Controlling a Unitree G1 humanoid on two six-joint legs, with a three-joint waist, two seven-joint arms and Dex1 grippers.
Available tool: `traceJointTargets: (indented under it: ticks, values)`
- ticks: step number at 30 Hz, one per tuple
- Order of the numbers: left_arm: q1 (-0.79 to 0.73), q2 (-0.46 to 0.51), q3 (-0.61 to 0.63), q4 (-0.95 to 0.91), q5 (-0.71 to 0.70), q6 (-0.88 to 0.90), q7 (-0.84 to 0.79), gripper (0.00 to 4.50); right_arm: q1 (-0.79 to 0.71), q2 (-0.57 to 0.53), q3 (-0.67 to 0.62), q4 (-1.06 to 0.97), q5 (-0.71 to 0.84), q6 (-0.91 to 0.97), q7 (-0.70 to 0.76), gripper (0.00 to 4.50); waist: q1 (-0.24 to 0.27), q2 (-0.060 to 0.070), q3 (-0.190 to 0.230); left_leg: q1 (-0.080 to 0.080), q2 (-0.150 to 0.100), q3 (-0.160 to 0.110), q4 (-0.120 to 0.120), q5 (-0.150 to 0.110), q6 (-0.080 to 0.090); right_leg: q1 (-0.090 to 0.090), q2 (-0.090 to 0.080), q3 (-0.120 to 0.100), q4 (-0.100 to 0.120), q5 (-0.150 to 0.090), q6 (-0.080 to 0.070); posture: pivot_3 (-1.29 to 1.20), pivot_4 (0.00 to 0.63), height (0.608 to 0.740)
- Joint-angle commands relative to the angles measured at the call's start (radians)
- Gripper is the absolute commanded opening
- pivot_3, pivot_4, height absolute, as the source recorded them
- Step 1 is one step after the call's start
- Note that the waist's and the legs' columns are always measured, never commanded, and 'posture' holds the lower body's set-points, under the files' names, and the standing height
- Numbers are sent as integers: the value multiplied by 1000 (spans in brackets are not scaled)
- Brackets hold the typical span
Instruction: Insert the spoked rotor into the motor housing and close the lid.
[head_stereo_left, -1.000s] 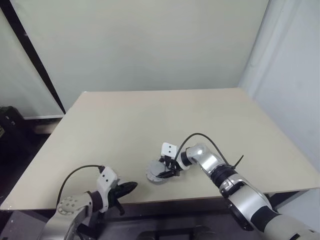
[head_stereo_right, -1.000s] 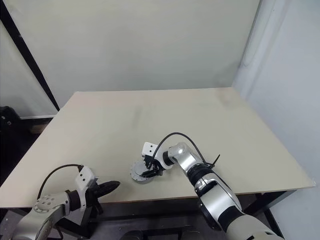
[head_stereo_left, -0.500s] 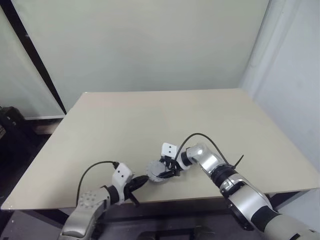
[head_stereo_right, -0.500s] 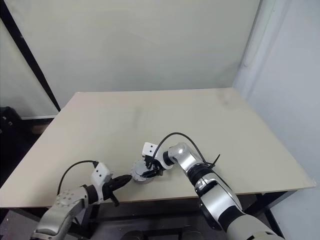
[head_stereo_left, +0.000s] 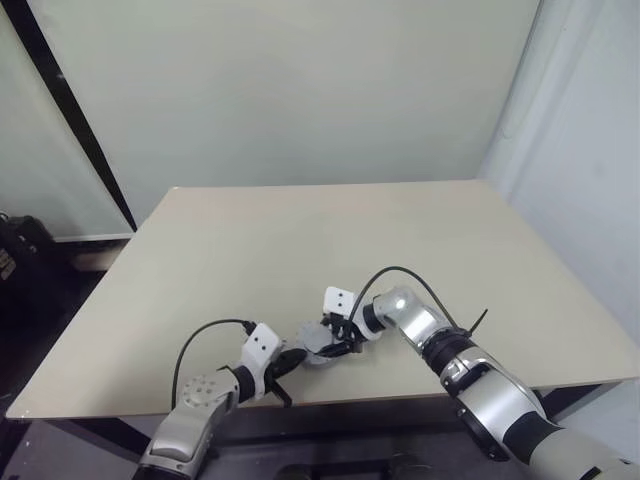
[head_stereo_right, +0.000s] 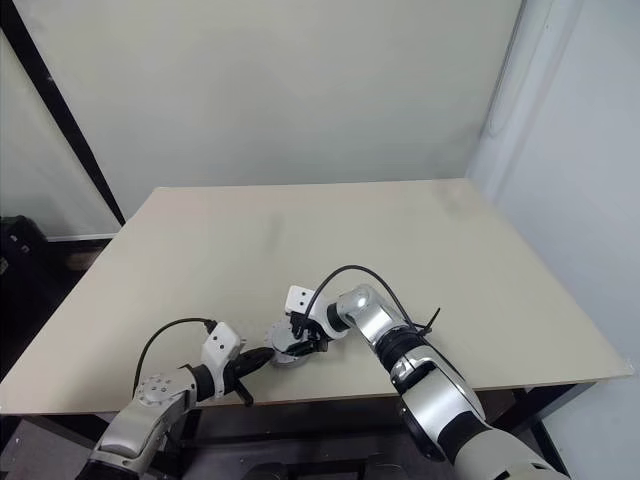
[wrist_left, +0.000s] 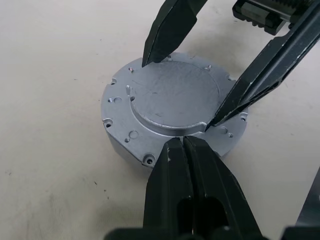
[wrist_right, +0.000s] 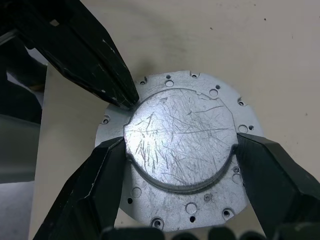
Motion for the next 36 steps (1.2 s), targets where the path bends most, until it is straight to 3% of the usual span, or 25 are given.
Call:
traceJointTargets:
  ticks: [1, 5, 14, 19, 24, 27, 36]
  values:
    - [4, 7, -15, 21, 25, 28, 8, 0, 11, -12, -7, -18, -7, 18, -4, 3238, 0, 0, 0, 0, 0, 0, 0, 0, 0, 0, 0, 0, 0, 0, 0, 0, 0, 740]
    - [3, 9, -17, 19, 23, 23, 4, 0, -1, 7, -63, -50, 52, 69, 2, 4459, -1, 0, 0, 0, 0, 0, 0, 0, 0, 0, 0, 0, 0, 0, 0, 0, 0, 740]
    - [1, 8, -24, 11, 20, 19, -4, 0, -27, 20, -259, -162, 222, 363, -52, 4459, 0, 1, 0, -1, 0, -1, -1, 0, -1, -1, 0, 0, 0, 0, 0, 0, 0, 740]
    - [-3, 8, -26, 15, 20, 17, -9, 0, -49, -8, -363, -115, 273, 589, -175, 4459, 0, 1, 0, -1, 0, 0, -1, -2, -3, -1, 0, 0, -1, 0, 0, 0, 0, 740]
    - [-6, 7, -28, 17, 20, 16, -12, 0, -37, -35, -380, -101, 299, 842, -214, 4459, -1, 1, 0, -2, 0, 0, -2, -1, -2, -1, 0, 0, -1, 0, 0, 0, 0, 740]
    - [-7, 6, -29, 18, 20, 15, -14, 0, -47, -27, -469, -62, 356, 962, -277, 4459, -1, 1, 0, -2, 0, 0, -3, 0, 1, -1, 0, 0, -1, 0, 0, 0, 0, 740]
    - [-9, 7, -27, 20, 20, 11, -20, 0, -33, 22, -641, 3, 489, 1080, -353, 4459, -2, 1, 0, -2, 0, 0, -3, -1, -1, -2, 0, 0, -2, 0, 0, 0, 0, 740]
